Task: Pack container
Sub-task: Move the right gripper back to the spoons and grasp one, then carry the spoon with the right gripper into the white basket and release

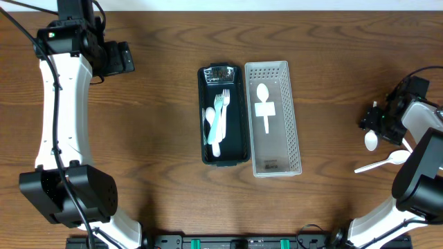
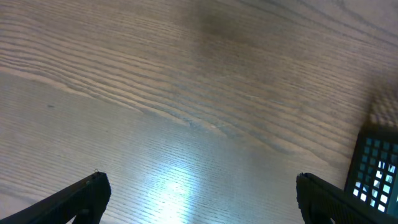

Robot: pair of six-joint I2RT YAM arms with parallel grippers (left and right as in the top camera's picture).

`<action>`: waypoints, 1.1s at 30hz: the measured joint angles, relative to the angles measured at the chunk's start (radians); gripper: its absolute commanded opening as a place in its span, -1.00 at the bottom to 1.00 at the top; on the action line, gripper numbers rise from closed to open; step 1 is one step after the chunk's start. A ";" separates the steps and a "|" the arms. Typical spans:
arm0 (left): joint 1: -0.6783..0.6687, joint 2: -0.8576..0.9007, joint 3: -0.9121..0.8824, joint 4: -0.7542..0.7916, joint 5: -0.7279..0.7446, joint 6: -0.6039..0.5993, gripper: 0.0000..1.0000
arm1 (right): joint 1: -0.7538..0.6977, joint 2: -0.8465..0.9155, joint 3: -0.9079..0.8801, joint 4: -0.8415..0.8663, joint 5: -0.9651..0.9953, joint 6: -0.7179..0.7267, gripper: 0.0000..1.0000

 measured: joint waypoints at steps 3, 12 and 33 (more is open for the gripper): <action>0.000 0.000 0.000 0.000 0.000 0.000 0.96 | 0.000 0.000 0.000 0.000 -0.001 0.000 -0.20; 0.000 0.000 0.000 0.000 0.000 0.000 0.96 | 0.000 0.000 0.000 0.001 -0.016 0.005 -0.86; 0.000 0.000 0.000 0.000 0.000 0.000 0.96 | 0.380 -0.136 0.500 -0.319 -0.081 0.012 -0.92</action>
